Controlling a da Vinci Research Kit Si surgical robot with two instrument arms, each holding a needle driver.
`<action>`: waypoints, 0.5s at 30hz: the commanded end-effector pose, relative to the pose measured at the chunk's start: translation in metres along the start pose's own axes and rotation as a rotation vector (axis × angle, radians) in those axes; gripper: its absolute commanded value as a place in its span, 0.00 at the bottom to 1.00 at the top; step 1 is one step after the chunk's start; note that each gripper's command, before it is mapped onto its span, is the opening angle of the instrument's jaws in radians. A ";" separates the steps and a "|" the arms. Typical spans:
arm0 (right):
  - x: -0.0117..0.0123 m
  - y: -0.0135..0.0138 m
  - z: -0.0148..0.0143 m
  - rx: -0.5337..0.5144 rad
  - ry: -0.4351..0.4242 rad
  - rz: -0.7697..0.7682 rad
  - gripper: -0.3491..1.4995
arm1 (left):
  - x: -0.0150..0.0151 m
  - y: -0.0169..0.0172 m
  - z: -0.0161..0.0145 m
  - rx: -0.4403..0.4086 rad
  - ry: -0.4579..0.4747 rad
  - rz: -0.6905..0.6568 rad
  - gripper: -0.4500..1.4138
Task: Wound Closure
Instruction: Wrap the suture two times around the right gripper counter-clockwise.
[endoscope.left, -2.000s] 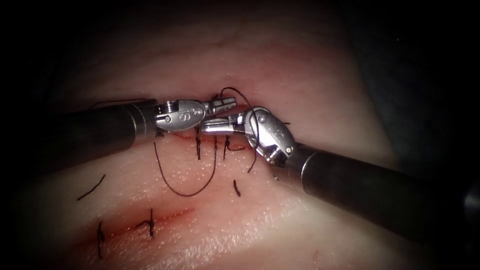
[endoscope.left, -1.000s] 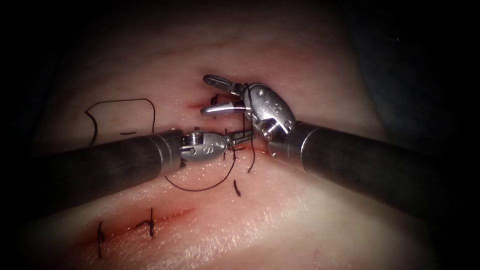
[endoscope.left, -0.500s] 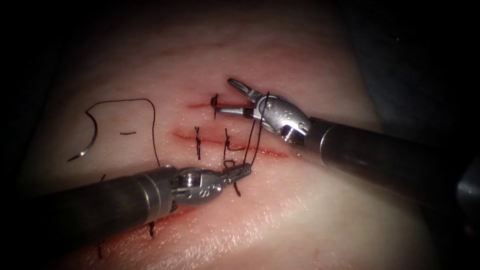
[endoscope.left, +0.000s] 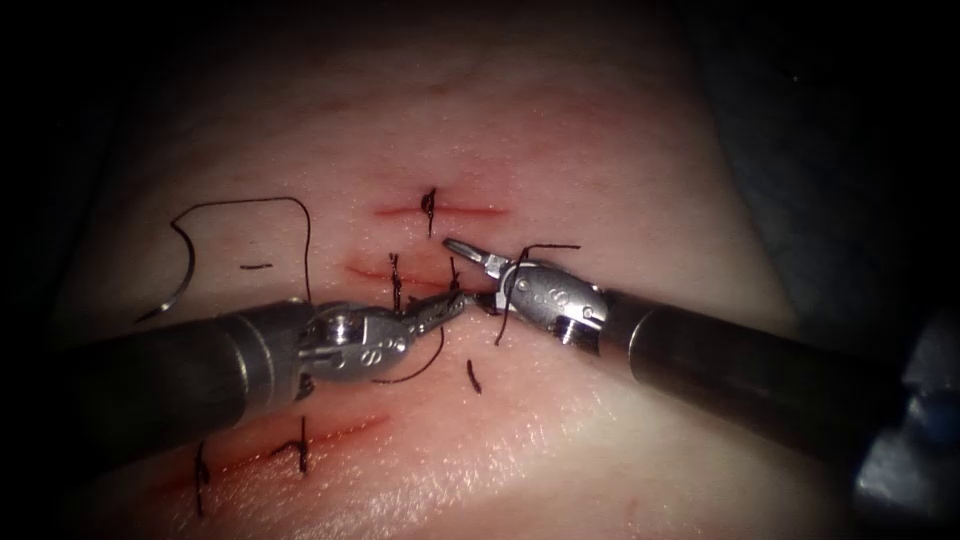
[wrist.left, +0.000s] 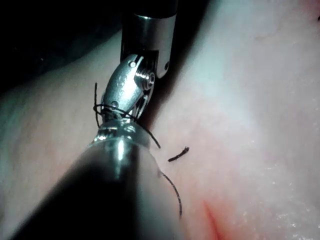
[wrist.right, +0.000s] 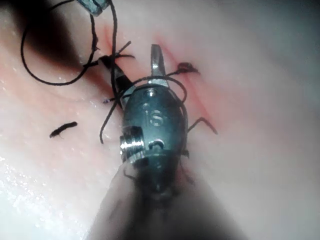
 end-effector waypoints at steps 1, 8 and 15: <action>-0.0003 -0.0001 0.0008 0.017 -0.001 -0.005 0.91 | 0.0001 -0.0003 0.0007 0.003 -0.006 0.012 0.00; -0.0001 -0.0009 -0.0009 0.132 -0.020 -0.001 0.91 | -0.0007 -0.0039 0.0006 0.031 -0.056 0.081 0.00; -0.0008 -0.0031 -0.0013 0.262 -0.029 0.029 0.89 | -0.0015 -0.0059 0.0032 0.012 -0.044 0.102 0.00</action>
